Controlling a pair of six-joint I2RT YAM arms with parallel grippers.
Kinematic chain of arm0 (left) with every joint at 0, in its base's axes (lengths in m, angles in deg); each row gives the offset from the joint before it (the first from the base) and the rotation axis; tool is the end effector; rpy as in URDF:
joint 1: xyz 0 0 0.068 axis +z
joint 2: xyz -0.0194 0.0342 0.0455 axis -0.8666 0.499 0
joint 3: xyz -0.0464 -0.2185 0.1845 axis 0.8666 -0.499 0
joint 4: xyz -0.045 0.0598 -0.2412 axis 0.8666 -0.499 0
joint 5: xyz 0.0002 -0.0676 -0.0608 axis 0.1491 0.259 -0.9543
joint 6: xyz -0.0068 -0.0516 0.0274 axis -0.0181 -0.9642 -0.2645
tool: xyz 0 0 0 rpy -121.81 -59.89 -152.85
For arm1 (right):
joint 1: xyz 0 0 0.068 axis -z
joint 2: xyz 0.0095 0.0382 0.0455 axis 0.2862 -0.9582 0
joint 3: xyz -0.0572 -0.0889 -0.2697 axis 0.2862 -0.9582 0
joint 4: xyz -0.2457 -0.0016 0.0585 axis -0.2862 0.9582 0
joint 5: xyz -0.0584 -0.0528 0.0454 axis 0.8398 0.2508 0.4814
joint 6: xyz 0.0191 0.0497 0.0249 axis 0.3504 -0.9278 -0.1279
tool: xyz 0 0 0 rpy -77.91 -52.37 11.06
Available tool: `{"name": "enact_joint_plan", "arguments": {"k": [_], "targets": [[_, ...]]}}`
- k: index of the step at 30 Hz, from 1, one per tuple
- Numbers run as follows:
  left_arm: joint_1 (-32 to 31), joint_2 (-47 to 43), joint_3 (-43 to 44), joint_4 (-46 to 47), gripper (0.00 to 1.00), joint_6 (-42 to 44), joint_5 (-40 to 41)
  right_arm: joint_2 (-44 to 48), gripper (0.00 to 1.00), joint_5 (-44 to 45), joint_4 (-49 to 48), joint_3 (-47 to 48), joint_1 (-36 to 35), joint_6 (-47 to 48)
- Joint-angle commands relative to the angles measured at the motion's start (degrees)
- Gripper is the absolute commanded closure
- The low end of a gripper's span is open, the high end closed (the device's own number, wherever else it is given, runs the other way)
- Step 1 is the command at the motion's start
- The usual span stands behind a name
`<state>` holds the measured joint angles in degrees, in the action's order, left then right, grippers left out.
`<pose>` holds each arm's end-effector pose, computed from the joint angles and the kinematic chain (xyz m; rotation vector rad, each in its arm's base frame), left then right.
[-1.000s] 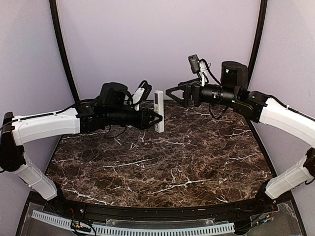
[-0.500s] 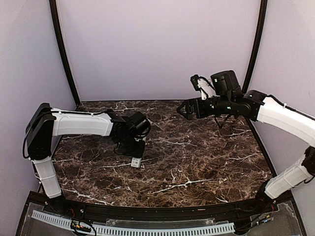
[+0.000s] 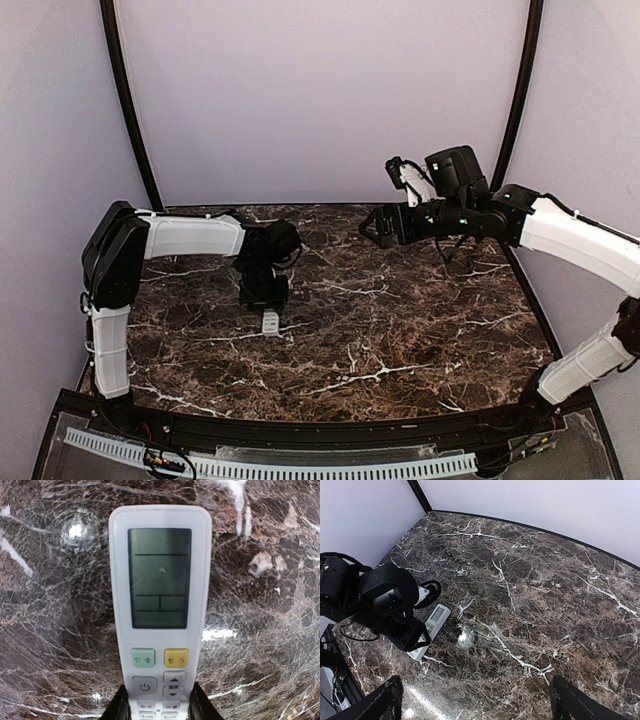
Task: Load the batteries into the remote control
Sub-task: Place the remote control at the center of the board, then reset both arms
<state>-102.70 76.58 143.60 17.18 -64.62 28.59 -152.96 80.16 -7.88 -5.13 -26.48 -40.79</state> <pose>0.2999 -0.2753 0.1817 -0.1075 2.9790 -0.1971 0.2249 0.2120 0.3631 -0.5124 2.1270 0.6370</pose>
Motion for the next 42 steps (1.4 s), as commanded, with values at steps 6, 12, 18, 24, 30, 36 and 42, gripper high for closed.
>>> {"name": "enact_joint_plan", "arguments": {"k": [6,12,18,24,30,36,42], "targets": [[2.3,2.4,-2.0,1.0,0.96,-2.9,-2.0,-0.4,0.01,0.5,-0.1,-0.5,0.1,-0.5],[2.4,2.6,-1.8,0.6,0.55,0.1,-2.8,-0.5,0.01,1.1,0.6,-0.4,0.1,-0.4],[2.3,0.6,-1.6,-0.1,0.26,2.7,-1.5,-1.3,0.01,1.2,0.8,0.0,0.2,-0.3],[2.3,-4.2,0.3,-2.3,0.2,5.4,4.6,-2.3,0.01,2.5,1.7,1.1,1.2,1.5],[4.0,-17.5,-3.4,10.5,0.04,19.6,15.0,-0.6,0.01,2.4,-2.6,-4.2,12.6,2.6],[20.5,-31.3,-16.3,25.7,0.01,20.1,15.3,6.7,0.02,-8.4,-15.0,-18.6,32.7,0.5],[31.2,-42.1,-38.0,52.4,0.01,27.5,30.8,15.5,0.01,-13.7,-27.1,-34.3,48.9,-1.9]]}}
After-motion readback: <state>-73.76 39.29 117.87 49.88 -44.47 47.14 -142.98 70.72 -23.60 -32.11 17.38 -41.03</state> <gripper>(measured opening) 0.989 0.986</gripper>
